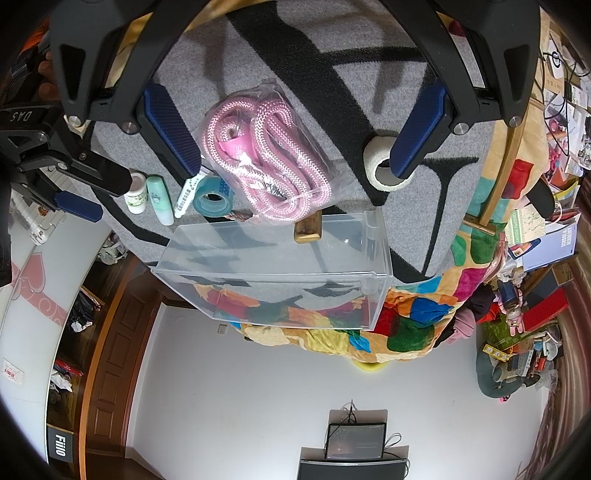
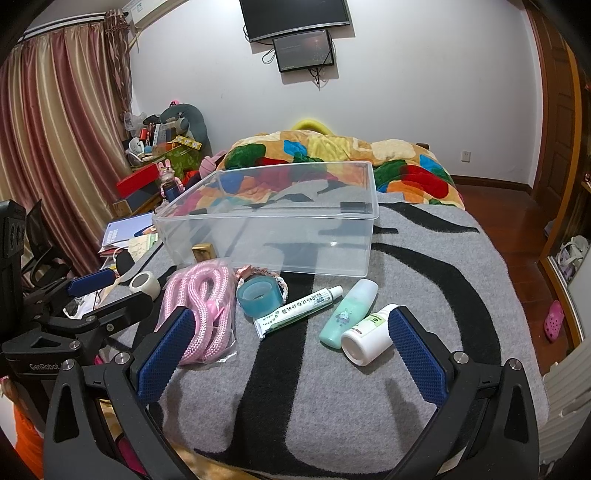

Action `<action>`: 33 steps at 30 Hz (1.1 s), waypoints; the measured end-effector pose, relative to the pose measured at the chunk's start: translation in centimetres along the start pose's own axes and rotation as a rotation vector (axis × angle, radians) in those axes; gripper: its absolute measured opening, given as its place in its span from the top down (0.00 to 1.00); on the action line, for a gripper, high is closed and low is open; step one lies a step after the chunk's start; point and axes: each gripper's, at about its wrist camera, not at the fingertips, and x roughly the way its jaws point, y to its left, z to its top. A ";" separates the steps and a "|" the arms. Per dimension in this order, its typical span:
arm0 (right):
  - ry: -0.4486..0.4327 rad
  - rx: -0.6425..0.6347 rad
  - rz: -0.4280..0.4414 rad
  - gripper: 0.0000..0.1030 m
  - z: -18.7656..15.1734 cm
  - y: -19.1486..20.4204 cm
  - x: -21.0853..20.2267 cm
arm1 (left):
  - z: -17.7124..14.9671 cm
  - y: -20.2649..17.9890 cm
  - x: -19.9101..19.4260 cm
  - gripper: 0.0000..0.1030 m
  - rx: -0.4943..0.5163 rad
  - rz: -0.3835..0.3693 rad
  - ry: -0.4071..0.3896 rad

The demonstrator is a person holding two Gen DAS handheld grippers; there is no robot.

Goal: Organize objects

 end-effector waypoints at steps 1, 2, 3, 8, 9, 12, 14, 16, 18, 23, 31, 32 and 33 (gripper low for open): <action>0.000 0.000 0.000 0.00 -0.1 0.1 0.0 | 0.0 0.0 0.0 0.00 0.000 0.000 0.000; 0.000 0.000 0.000 0.00 0.0 0.0 0.0 | 0.0 0.0 0.0 0.00 0.000 0.000 -0.001; 0.000 0.000 0.000 0.00 0.0 0.0 0.0 | 0.0 0.0 0.0 0.00 0.000 0.000 -0.001; 0.003 0.004 0.002 0.00 0.0 -0.1 0.1 | 0.0 0.0 0.0 0.00 0.000 -0.001 -0.001; 0.003 0.005 0.003 0.00 -0.1 0.0 0.1 | -0.1 -0.1 0.0 0.00 0.000 -0.002 -0.001; 0.003 0.010 0.001 0.00 -0.1 -0.1 0.1 | -0.2 -0.1 -0.1 0.00 0.004 -0.008 -0.008; 0.001 0.011 0.000 0.00 -0.2 0.0 0.1 | -0.2 -0.2 -0.2 0.06 0.007 -0.009 -0.013; -0.006 0.011 -0.006 0.00 -0.1 -0.1 0.1 | -0.1 0.0 -0.1 0.19 0.008 -0.007 -0.004; -0.014 0.009 -0.010 0.01 -0.1 -0.2 0.1 | 0.0 0.5 0.1 0.20 -0.009 -0.008 0.004; -0.021 0.007 -0.029 0.19 0.3 -1.1 0.4 | 0.4 2.3 0.3 0.32 -0.044 0.026 0.009; 0.022 0.075 -0.088 0.49 0.2 -4.0 1.6 | 0.0 5.8 2.2 0.50 -0.113 0.083 0.064; 0.031 0.085 -0.092 0.50 0.1 -4.4 1.8 | -0.1 6.0 2.5 0.51 -0.117 0.086 0.075; 0.044 0.097 -0.094 0.53 0.0 -4.7 2.1 | -0.3 6.2 2.9 0.53 -0.122 0.090 0.086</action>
